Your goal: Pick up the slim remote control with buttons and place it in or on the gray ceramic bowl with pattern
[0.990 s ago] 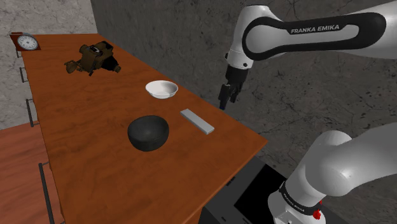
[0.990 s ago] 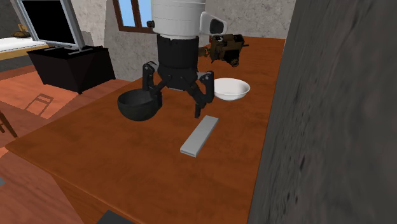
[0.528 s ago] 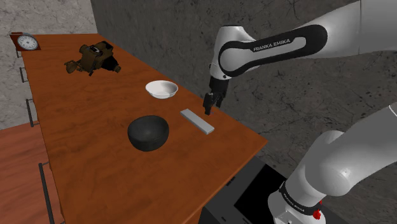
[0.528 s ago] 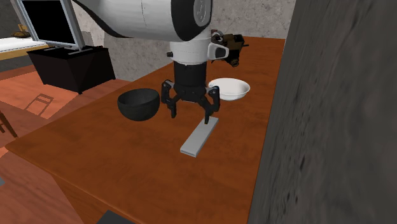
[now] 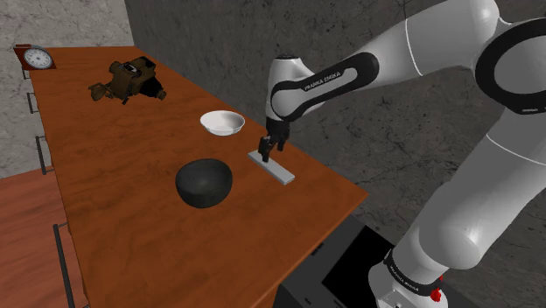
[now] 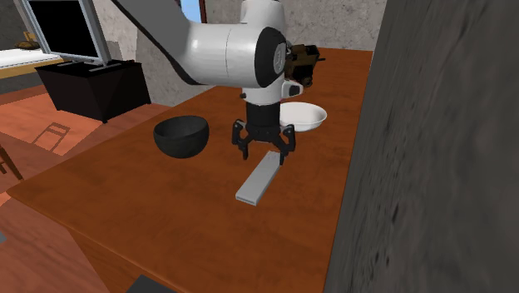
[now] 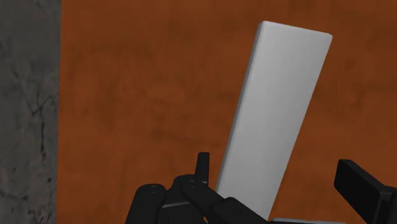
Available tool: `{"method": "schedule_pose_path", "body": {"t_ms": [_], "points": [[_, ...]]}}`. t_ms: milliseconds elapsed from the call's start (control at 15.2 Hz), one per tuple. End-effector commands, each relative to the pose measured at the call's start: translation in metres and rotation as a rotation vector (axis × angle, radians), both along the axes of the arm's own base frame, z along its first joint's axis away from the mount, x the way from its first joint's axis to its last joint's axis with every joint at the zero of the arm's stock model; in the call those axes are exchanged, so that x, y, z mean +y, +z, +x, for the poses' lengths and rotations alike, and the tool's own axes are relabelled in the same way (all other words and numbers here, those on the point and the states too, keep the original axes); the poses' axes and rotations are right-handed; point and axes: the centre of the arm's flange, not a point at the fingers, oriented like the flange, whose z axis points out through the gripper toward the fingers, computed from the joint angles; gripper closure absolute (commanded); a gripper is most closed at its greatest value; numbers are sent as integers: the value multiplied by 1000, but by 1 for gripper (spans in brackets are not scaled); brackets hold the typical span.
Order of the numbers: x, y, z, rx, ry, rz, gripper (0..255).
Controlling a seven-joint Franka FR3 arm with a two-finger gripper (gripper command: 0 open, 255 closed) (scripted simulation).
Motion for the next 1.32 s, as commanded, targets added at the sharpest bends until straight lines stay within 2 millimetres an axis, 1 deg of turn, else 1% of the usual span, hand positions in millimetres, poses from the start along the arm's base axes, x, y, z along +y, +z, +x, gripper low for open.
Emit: {"method": "schedule_pose_path", "body": {"t_ms": [0,462,924,990,1254], "points": [[3,-12,9,-3,2,-5,0],[2,-47,10,-3,2,-5,0],[2,-47,10,-3,2,-5,0],[2,-47,10,-3,2,-5,255],[2,-47,10,-3,2,-5,255]]}}
